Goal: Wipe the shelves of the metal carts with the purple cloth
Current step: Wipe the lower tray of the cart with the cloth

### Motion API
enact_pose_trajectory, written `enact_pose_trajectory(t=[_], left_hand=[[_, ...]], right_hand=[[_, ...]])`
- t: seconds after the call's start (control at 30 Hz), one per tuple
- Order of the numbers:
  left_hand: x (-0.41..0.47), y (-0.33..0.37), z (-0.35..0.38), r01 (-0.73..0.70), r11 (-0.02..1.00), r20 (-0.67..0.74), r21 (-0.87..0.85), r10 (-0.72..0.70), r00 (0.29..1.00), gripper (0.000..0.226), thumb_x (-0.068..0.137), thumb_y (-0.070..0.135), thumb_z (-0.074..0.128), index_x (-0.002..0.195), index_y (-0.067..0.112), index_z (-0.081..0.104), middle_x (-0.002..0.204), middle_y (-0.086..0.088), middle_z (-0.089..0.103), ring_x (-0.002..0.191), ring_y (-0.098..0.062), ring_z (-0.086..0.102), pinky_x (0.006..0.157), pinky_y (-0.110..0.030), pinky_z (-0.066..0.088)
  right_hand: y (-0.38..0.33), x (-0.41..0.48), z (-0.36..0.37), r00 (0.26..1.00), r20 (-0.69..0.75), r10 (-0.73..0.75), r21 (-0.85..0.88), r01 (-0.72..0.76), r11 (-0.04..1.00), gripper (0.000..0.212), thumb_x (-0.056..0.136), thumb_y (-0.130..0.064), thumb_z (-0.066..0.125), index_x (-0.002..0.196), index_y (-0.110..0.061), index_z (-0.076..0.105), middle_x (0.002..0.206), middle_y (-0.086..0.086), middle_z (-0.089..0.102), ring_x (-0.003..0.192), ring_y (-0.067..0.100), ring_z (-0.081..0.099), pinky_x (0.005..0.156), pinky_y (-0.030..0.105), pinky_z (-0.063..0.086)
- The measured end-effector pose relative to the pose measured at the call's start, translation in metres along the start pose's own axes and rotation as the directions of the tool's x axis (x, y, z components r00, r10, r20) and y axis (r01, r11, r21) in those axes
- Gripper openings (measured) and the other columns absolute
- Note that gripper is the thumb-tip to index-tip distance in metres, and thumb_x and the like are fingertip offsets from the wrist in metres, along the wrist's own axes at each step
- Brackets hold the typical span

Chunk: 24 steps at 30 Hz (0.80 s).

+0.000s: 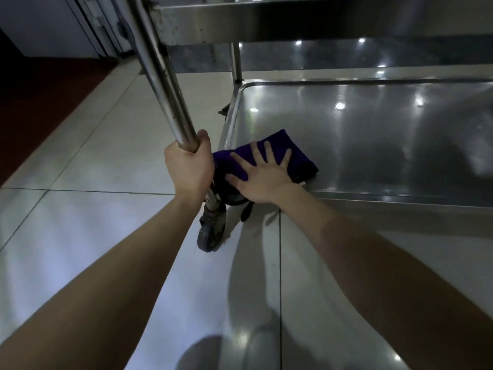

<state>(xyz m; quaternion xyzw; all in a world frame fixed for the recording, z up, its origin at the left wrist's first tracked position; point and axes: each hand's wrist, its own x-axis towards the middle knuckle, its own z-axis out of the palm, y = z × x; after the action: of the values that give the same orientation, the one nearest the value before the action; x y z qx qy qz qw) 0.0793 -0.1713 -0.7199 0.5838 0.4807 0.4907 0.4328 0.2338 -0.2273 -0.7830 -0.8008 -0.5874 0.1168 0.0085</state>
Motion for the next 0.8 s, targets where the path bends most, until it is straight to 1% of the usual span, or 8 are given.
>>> enact_pose_trajectory(t=[0.1, 0.2, 0.3, 0.4, 0.5, 0.6, 0.7, 0.8], left_hand=[[0.000, 0.003, -0.002, 0.055, 0.998, 0.011, 0.035, -0.056, 0.998, 0.044, 0.096, 0.035, 0.066, 0.075, -0.003, 0.057, 0.060, -0.012, 0.060, 0.052, -0.024, 0.068, 0.054, -0.041, 0.056], [0.000, 0.011, -0.006, 0.122, 0.987, 0.020, 0.106, -0.125, 0.992, 0.036, 0.095, 0.039, 0.069, 0.085, 0.005, 0.067, 0.071, -0.008, 0.069, 0.065, -0.022, 0.069, 0.070, -0.039, 0.059], [0.001, 0.025, -0.013, 0.261, 0.893, 0.014, 0.368, -0.286, 0.958, 0.053, 0.092, 0.046, 0.076, 0.120, 0.002, 0.065, 0.110, -0.014, 0.073, 0.102, -0.033, 0.072, 0.094, -0.049, 0.060], [-0.027, 0.043, -0.034, 0.375, 0.613, 0.187, 0.695, -0.658, 0.730, 0.064, 0.095, 0.044, 0.082, 0.137, 0.003, 0.056, 0.137, -0.018, 0.063, 0.124, -0.039, 0.065, 0.106, -0.055, 0.057], [-0.062, 0.069, -0.042, 0.123, 0.488, 0.379, 0.864, -0.793, 0.478, 0.049, 0.102, 0.042, 0.077, 0.131, 0.006, 0.061, 0.131, -0.017, 0.066, 0.119, -0.036, 0.069, 0.106, -0.055, 0.059], [-0.077, 0.106, -0.025, -0.285, 0.582, 0.638, 0.761, -0.596, 0.488, 0.052, 0.104, 0.047, 0.071, 0.142, 0.012, 0.061, 0.133, -0.009, 0.068, 0.123, -0.027, 0.069, 0.108, -0.044, 0.057], [-0.093, 0.131, -0.024, -0.469, 0.672, 0.812, 0.573, -0.391, 0.433, 0.054, 0.103, 0.053, 0.069, 0.149, 0.027, 0.056, 0.136, 0.004, 0.068, 0.119, -0.012, 0.066, 0.096, -0.025, 0.054], [-0.100, 0.133, -0.027, -0.733, 0.517, 0.897, 0.441, -0.288, 0.337, 0.059, 0.099, 0.058, 0.072, 0.149, 0.032, 0.055, 0.134, 0.009, 0.070, 0.116, -0.008, 0.067, 0.099, -0.030, 0.058]], right_hand=[[0.019, -0.052, 0.004, 0.991, -0.013, -0.133, -0.059, 0.132, 0.989, 0.082, 0.098, -0.088, 0.017, 0.169, -0.052, -0.001, 0.181, 0.004, -0.010, 0.165, 0.038, -0.010, 0.120, 0.081, -0.011], [0.057, -0.089, 0.000, 0.978, -0.020, -0.206, -0.145, 0.201, 0.969, 0.074, 0.110, -0.059, 0.045, 0.171, -0.049, 0.003, 0.182, 0.001, -0.002, 0.166, 0.033, 0.001, 0.125, 0.078, 0.003], [0.094, -0.111, -0.020, 0.976, 0.070, -0.207, -0.084, 0.212, 0.974, 0.078, 0.111, -0.028, 0.059, 0.171, -0.044, 0.011, 0.181, -0.002, 0.009, 0.166, 0.027, 0.009, 0.128, 0.070, 0.012], [0.115, -0.137, -0.056, 0.967, 0.170, -0.189, 0.047, 0.184, 0.982, 0.073, 0.106, -0.005, 0.059, 0.167, -0.035, 0.034, 0.170, 0.006, 0.041, 0.154, 0.030, 0.040, 0.125, 0.046, 0.032], [0.123, -0.167, -0.101, 0.980, 0.154, -0.127, 0.071, 0.118, 0.991, 0.059, 0.105, -0.005, 0.059, 0.157, -0.031, 0.055, 0.145, 0.006, 0.065, 0.131, 0.030, 0.062, 0.108, 0.037, 0.047], [0.122, -0.187, -0.158, 0.987, 0.086, -0.135, 0.057, 0.130, 0.990, 0.063, 0.105, -0.005, 0.059, 0.160, -0.033, 0.050, 0.145, 0.006, 0.066, 0.127, 0.027, 0.062, 0.102, 0.032, 0.046], [0.114, -0.213, -0.197, 0.992, -0.030, -0.124, 0.153, 0.127, 0.980, 0.063, 0.106, -0.010, 0.059, 0.160, -0.039, 0.047, 0.144, 0.002, 0.067, 0.120, 0.022, 0.064, 0.094, 0.027, 0.048], [0.103, -0.243, -0.195, 0.985, -0.161, -0.067, 0.309, 0.115, 0.944, 0.062, 0.107, -0.014, 0.062, 0.159, -0.044, 0.046, 0.138, -0.005, 0.069, 0.102, 0.008, 0.064, 0.078, 0.010, 0.048]])
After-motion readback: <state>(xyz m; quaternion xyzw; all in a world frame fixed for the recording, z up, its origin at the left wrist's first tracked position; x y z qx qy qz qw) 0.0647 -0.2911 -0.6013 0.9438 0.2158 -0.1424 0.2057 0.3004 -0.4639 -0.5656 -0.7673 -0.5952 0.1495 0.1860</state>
